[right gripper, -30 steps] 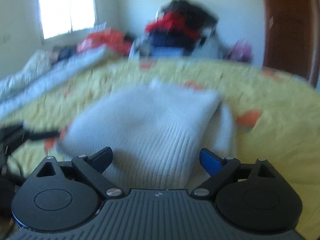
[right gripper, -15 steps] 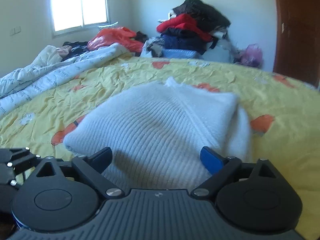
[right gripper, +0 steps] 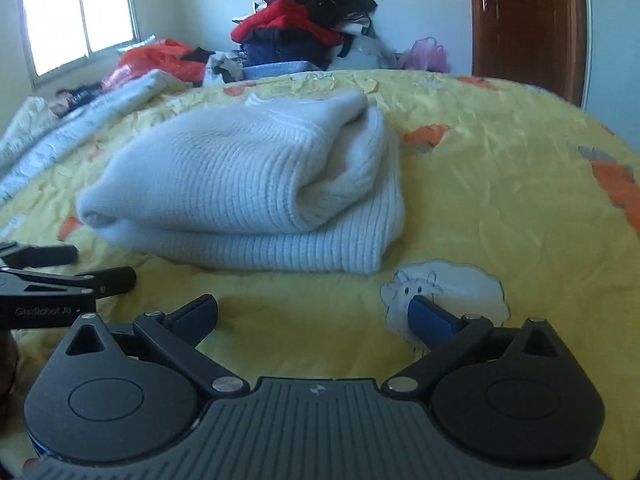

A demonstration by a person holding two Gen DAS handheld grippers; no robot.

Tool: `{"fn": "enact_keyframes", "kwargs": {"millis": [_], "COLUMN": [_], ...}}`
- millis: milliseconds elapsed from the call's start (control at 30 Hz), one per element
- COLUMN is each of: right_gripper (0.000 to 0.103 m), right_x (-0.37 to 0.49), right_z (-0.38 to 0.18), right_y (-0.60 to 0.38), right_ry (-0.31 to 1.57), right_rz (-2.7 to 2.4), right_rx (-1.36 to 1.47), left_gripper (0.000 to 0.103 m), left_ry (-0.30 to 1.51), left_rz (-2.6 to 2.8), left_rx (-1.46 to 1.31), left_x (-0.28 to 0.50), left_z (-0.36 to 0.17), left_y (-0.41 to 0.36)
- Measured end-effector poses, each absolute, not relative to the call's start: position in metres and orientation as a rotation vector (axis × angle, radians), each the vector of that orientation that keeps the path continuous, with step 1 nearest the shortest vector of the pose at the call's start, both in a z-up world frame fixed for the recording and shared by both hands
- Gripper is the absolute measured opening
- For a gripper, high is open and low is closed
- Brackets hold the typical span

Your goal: Fold small clothes

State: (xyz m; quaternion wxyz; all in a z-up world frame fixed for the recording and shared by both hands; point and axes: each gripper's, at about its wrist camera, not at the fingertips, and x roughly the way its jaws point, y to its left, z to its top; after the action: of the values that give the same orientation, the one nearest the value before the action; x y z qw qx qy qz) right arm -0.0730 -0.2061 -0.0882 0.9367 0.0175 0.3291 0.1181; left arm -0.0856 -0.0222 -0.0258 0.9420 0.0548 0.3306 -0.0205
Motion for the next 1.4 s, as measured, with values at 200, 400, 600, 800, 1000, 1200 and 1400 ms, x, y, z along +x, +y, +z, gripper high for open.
{"fn": "enact_keyframes", "kwargs": {"millis": [200, 400, 600, 800, 1000, 1200, 1400], "right_gripper": [0.103, 0.103, 0.103, 0.103, 0.103, 0.103, 0.103], "right_x": [-0.066, -0.067, -0.064, -0.063, -0.063, -0.064, -0.065], "right_z": [-0.096, -0.096, -0.097, -0.097, -0.097, -0.097, -0.097], "right_y": [-0.186, -0.19, -0.19, -0.187, -0.187, -0.187, -0.187], "right_ry": [0.67, 0.663, 0.66, 0.661, 0.661, 0.66, 0.658], "right_rz": [0.189, 0.196, 0.202, 0.197, 0.198, 0.198, 0.199], "right_rx": [-0.034, -0.02, -0.028, -0.038, -0.037, -0.037, -0.032], "left_gripper": [0.103, 0.103, 0.103, 0.103, 0.103, 0.103, 0.103], "left_ry": [0.705, 0.705, 0.706, 0.706, 0.706, 0.706, 0.706], "left_rz": [-0.05, -0.052, -0.059, -0.059, -0.059, -0.059, -0.06], "left_rx": [0.04, 0.046, 0.046, 0.046, 0.047, 0.047, 0.047], "left_x": [-0.072, -0.071, -0.068, -0.068, -0.068, -0.068, -0.068], "left_z": [-0.03, -0.031, -0.031, -0.031, -0.031, -0.031, -0.031], "left_y": [-0.01, -0.013, -0.012, -0.012, -0.012, -0.012, -0.012]}}
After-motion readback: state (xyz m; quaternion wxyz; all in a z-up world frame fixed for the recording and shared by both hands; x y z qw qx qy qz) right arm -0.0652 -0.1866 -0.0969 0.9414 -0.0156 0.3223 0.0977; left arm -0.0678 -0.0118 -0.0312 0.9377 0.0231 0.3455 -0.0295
